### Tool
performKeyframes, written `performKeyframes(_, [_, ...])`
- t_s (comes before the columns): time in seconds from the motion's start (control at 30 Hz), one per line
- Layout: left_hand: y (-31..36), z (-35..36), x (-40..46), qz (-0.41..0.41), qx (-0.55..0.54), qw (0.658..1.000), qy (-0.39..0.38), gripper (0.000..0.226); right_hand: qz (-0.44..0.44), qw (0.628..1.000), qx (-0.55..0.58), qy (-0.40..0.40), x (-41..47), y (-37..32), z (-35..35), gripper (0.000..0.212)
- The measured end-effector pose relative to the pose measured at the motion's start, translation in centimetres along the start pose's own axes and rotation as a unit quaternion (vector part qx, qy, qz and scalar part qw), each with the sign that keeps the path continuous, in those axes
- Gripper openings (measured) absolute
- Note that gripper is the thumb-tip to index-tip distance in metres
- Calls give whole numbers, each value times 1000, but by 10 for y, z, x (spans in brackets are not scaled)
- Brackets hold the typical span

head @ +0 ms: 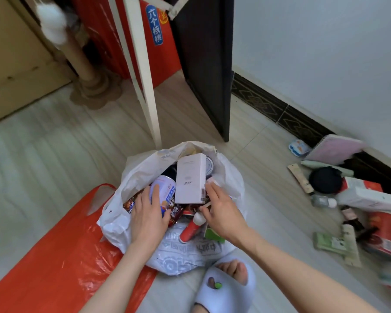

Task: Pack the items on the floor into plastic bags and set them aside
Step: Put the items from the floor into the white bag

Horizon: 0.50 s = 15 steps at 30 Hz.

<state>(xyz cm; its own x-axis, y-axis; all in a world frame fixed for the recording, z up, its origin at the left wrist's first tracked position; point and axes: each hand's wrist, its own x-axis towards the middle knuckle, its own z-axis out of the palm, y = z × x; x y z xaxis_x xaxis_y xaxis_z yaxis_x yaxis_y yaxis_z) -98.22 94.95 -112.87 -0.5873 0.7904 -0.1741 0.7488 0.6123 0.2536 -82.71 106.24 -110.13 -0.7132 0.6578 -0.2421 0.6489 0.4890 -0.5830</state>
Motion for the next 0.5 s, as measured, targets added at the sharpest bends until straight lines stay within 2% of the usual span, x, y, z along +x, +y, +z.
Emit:
performKeyframes(0.13, [10,-12,-2,40,31,999,-7,71,-4,997,-74,-13,-18,16,-34,59])
performKeyframes(0.2, [34,-23,-3,95,14,995,10,71,4,993,-114,-14,-32,26,-59,60])
performKeyframes(0.3, [91,-31,-8,191,-41,981,-3,70,17,987,-157,-5,-61,45,-106,62])
performKeyframes(0.43, [172,-23,-13,311,-50,949,1,69,56,988,-133,52,-111,79,-171,61])
performKeyframes(0.5, [208,-9,-16,349,-46,936,-7,68,104,985,-114,84,-142,104,-193,59])
